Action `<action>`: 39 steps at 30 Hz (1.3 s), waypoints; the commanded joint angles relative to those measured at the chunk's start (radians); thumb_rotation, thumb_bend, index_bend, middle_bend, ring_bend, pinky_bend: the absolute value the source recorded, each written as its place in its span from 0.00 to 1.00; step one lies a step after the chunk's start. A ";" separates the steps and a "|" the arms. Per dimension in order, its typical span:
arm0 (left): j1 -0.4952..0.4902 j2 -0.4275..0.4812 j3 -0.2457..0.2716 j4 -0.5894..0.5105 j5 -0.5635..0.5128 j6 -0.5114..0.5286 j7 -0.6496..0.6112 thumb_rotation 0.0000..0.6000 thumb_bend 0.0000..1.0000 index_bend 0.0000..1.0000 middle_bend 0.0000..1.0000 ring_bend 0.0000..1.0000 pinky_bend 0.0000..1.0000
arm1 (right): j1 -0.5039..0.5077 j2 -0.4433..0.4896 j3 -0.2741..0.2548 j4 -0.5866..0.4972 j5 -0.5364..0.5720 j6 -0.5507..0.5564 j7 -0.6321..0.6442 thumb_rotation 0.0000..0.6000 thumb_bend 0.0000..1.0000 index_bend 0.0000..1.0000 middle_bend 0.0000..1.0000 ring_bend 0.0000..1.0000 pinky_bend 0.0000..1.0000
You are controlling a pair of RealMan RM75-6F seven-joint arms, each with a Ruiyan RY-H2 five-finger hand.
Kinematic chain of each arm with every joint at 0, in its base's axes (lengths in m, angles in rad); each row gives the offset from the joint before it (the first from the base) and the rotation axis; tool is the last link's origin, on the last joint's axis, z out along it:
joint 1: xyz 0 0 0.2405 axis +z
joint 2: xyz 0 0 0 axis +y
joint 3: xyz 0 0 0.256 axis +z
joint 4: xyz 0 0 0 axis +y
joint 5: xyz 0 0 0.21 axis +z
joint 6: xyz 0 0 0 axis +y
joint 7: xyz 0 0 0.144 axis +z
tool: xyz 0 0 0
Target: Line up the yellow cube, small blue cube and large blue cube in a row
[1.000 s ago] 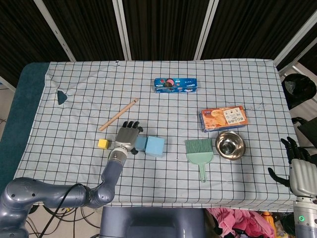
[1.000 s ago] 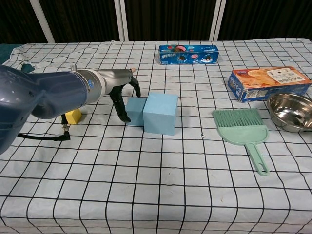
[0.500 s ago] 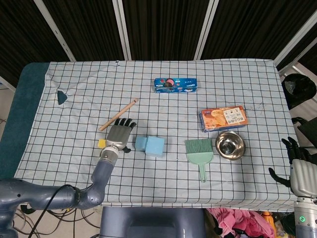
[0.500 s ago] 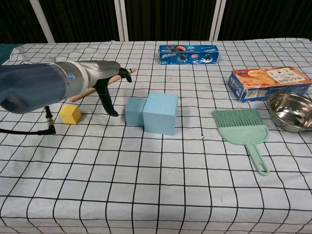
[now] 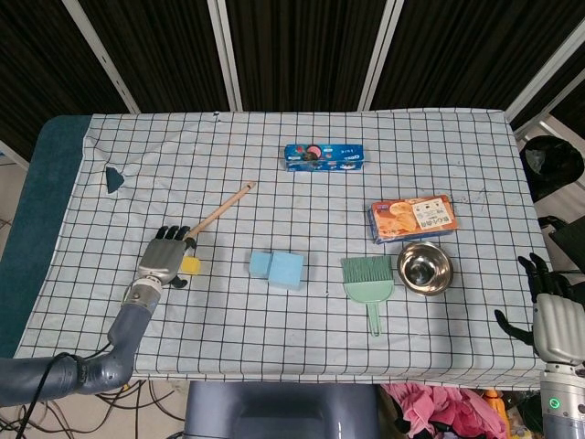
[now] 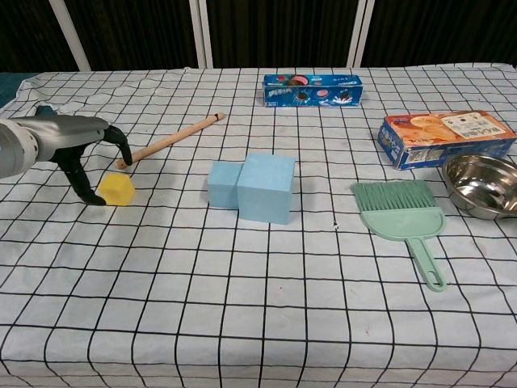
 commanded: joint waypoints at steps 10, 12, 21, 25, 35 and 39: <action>0.020 -0.018 -0.003 0.074 0.051 -0.041 -0.049 1.00 0.21 0.38 0.06 0.00 0.00 | -0.001 0.000 0.000 0.000 0.002 0.001 0.000 1.00 0.19 0.10 0.05 0.19 0.12; 0.019 -0.024 -0.006 0.081 0.049 -0.043 -0.046 1.00 0.21 0.39 0.06 0.00 0.00 | -0.001 0.000 0.001 0.001 0.003 0.000 0.000 1.00 0.19 0.10 0.05 0.19 0.12; 0.014 -0.043 -0.027 0.100 0.037 -0.049 -0.047 1.00 0.23 0.43 0.07 0.00 0.00 | 0.001 -0.001 -0.001 0.002 0.005 -0.005 -0.002 1.00 0.19 0.10 0.05 0.19 0.12; 0.011 -0.049 -0.034 0.105 0.030 -0.048 -0.039 1.00 0.27 0.44 0.07 0.00 0.00 | 0.001 -0.001 -0.001 0.002 0.007 -0.006 -0.002 1.00 0.19 0.10 0.05 0.19 0.12; -0.005 -0.065 -0.036 0.117 0.009 -0.065 -0.008 1.00 0.29 0.48 0.08 0.00 0.00 | 0.001 0.001 0.001 0.004 0.013 -0.010 0.001 1.00 0.19 0.10 0.05 0.19 0.12; -0.006 -0.067 -0.036 0.117 -0.001 -0.064 0.001 1.00 0.31 0.49 0.09 0.00 0.00 | 0.001 0.002 0.001 0.003 0.013 -0.010 0.004 1.00 0.19 0.10 0.05 0.19 0.12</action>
